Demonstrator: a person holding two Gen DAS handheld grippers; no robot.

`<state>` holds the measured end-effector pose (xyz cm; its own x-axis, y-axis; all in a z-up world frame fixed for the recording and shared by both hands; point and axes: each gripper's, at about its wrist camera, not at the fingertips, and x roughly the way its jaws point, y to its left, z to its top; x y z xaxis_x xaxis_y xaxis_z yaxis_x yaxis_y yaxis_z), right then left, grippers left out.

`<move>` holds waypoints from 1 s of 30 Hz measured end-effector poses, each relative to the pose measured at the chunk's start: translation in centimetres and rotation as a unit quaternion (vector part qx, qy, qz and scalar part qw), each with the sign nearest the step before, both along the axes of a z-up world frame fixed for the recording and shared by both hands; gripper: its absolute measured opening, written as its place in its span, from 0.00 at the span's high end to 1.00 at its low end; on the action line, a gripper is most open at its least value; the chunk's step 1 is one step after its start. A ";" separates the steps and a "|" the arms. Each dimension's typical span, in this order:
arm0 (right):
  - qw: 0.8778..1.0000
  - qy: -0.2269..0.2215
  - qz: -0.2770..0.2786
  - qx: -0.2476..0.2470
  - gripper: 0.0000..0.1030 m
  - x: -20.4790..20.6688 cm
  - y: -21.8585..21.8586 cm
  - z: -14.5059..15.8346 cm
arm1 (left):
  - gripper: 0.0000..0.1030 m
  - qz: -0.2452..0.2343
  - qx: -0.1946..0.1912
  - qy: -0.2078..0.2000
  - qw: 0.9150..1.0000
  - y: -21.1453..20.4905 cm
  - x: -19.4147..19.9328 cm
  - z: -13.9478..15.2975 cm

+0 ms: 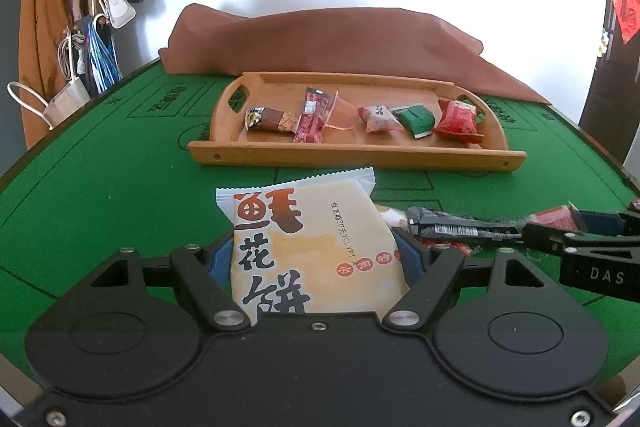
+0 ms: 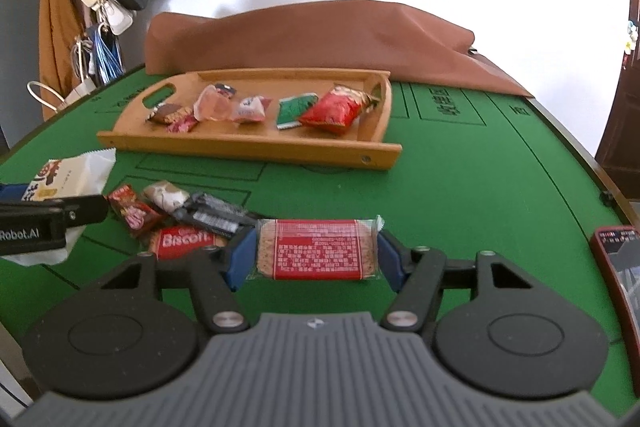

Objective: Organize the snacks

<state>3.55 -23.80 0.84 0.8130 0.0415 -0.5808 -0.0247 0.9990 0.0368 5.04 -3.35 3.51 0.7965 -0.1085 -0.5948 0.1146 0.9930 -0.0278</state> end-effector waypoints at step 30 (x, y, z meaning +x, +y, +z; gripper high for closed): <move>0.997 -0.004 0.053 0.049 0.36 10.9 1.2 4.2 | 0.26 0.007 -0.003 -0.018 1.000 0.6 10.4 3.7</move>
<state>14.47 -22.60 5.01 0.8060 0.1830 -0.5630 -0.1300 0.9825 0.1332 15.43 -2.70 7.26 0.8186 -0.1004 -0.5656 0.1007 0.9944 -0.0309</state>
